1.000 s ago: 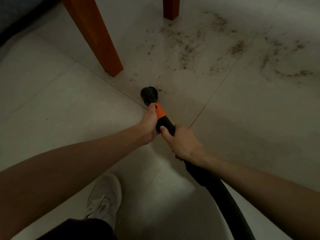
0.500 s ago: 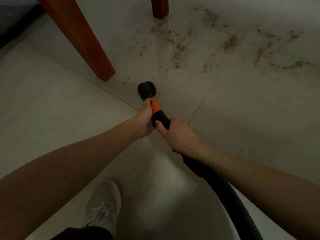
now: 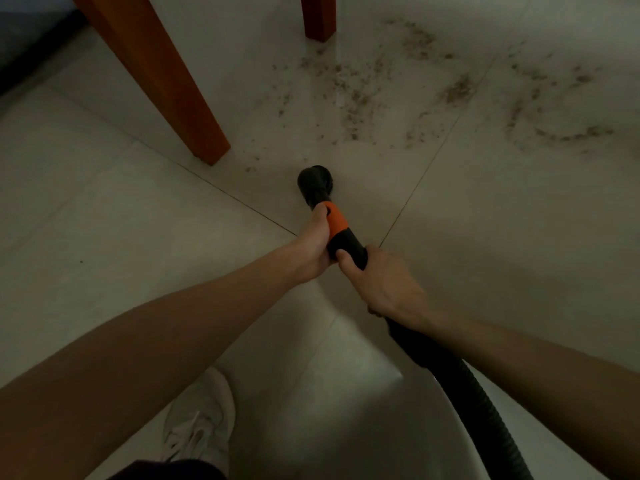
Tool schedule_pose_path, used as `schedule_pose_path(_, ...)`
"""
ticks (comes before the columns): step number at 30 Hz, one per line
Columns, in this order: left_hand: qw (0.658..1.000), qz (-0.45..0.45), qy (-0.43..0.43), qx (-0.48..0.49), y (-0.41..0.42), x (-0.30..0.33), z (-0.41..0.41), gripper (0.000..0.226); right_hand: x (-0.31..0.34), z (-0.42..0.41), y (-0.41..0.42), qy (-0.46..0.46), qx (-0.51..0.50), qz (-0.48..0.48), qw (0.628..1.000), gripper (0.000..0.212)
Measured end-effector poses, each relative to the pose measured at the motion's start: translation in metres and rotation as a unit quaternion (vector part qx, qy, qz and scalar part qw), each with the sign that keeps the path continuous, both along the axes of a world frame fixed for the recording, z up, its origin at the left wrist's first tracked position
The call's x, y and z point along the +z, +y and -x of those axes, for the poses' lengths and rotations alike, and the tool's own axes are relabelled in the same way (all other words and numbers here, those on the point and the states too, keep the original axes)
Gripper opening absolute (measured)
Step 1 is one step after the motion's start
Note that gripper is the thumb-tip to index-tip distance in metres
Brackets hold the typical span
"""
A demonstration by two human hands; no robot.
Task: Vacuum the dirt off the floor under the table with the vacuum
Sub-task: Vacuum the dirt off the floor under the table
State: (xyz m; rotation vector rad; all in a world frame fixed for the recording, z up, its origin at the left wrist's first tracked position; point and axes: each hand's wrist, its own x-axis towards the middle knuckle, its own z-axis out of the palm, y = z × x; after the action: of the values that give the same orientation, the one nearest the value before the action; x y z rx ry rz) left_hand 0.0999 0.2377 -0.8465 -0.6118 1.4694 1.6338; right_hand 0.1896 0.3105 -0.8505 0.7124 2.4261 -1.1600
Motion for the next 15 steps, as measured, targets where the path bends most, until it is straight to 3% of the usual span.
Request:
schedule_pose_path(8, 0.999, 0.033, 0.035, 0.000, -0.005, -0.001, 0.042, 0.045, -0.009, 0.043, -0.001, 0.017, -0.003, 0.042, 0.999, 0.039)
schedule_pose_path(15, 0.997, 0.049, 0.052, 0.006, -0.014, -0.008, 0.068, 0.051, -0.020, 0.071, -0.015, 0.034, 0.020, -0.009, 0.999, 0.047)
